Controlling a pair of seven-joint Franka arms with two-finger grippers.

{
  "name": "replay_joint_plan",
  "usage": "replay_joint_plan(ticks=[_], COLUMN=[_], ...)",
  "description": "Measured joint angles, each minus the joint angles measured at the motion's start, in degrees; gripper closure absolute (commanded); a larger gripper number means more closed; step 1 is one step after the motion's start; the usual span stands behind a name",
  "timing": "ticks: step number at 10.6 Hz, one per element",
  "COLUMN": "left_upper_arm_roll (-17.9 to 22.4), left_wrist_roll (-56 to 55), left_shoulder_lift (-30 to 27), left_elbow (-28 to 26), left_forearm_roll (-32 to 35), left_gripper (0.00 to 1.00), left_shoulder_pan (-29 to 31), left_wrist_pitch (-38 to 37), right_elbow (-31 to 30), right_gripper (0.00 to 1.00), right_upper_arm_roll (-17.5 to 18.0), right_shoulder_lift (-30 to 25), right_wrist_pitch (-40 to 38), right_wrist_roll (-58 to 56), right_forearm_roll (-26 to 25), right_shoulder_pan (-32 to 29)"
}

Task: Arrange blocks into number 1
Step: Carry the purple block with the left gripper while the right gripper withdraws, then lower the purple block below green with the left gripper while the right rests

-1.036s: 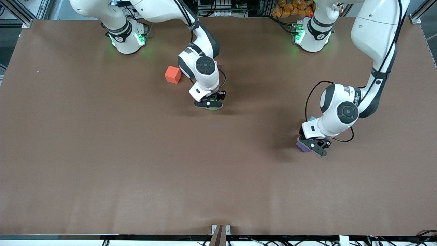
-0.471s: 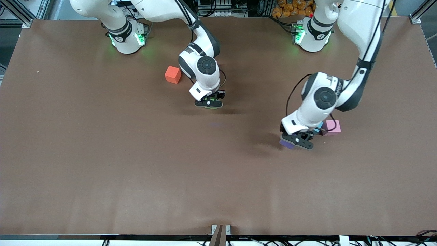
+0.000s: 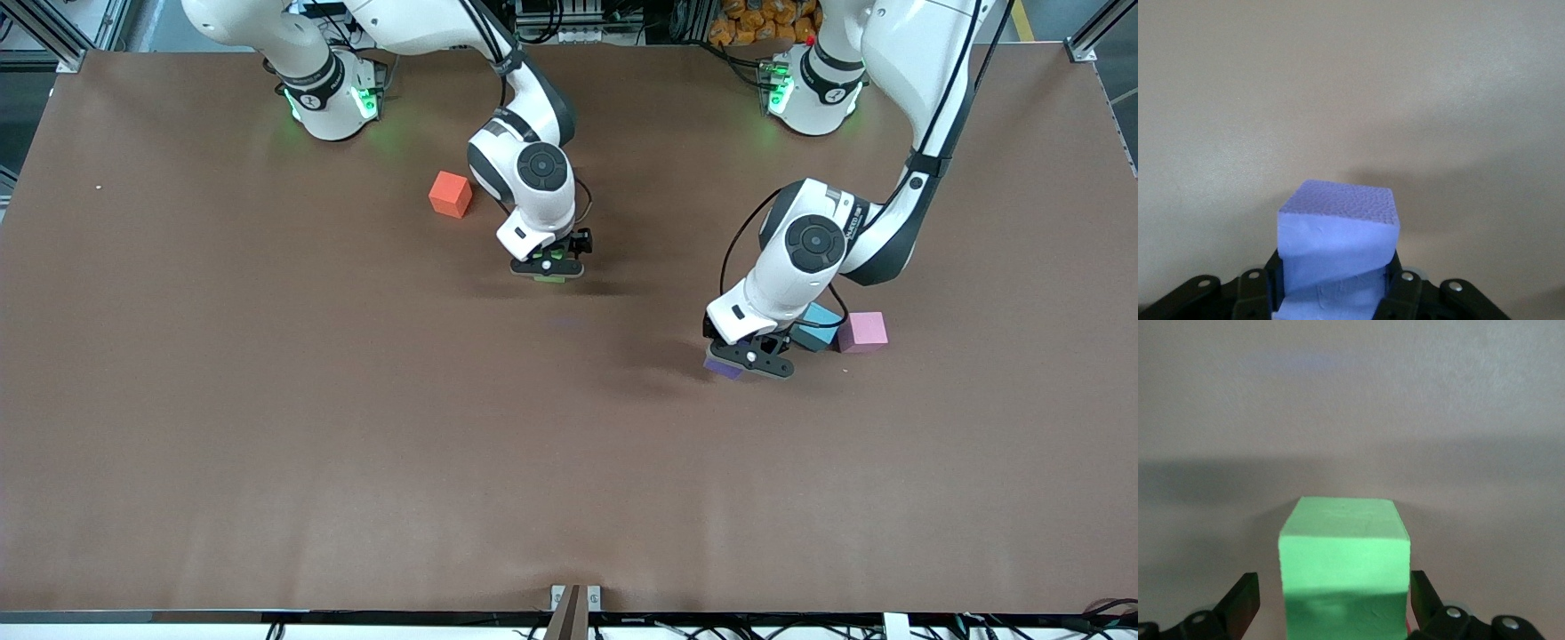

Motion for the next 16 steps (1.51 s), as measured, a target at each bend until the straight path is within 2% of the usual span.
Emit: replay_joint_plan(ticks=[3,5,6,10,13,16], left_upper_arm_roll=[-1.1,-1.7,-1.9,-1.2,4.0,9.2], left_wrist_roll=[-4.3,-9.3,-12.1,-27.5,-34.5,-35.6], left_shoulder_lift=[0.0,0.0,0.1,3.0,7.9,12.0], left_elbow=[0.9,1.7,2.2,7.4,13.8,17.6], left_forearm_roll=[0.0,-0.8,-2.3,-4.2,-7.3,-12.2], left_gripper=[1.00,1.00,1.00,1.00,1.00,1.00], left_shoulder_pan=[-0.2,-2.2,-4.1,-14.5,-23.2,-29.8], left_wrist_pitch=[0.0,0.0,0.0,-0.6,-2.2,-2.3], right_elbow=[1.0,1.0,1.0,1.1,1.2,1.2], right_gripper=[0.00,0.00,0.00,0.00,0.00,0.00], right_upper_arm_roll=[-5.3,-10.1,-11.0,-12.1,-12.5,-12.9], right_shoulder_lift=[-2.8,-4.8,-5.8,-8.0,-12.2,-15.0], right_wrist_pitch=[-4.0,-7.7,-10.1,-19.8,-27.6,-29.8], right_wrist_roll=[-1.7,-10.5,-15.4,-31.1,-43.1,-52.5], right_forearm_roll=[-0.2,-0.2,-0.2,-0.2,-0.2,-0.7], right_shoulder_pan=[-0.1,-1.4,-3.8,-14.0,-24.5,-33.2])
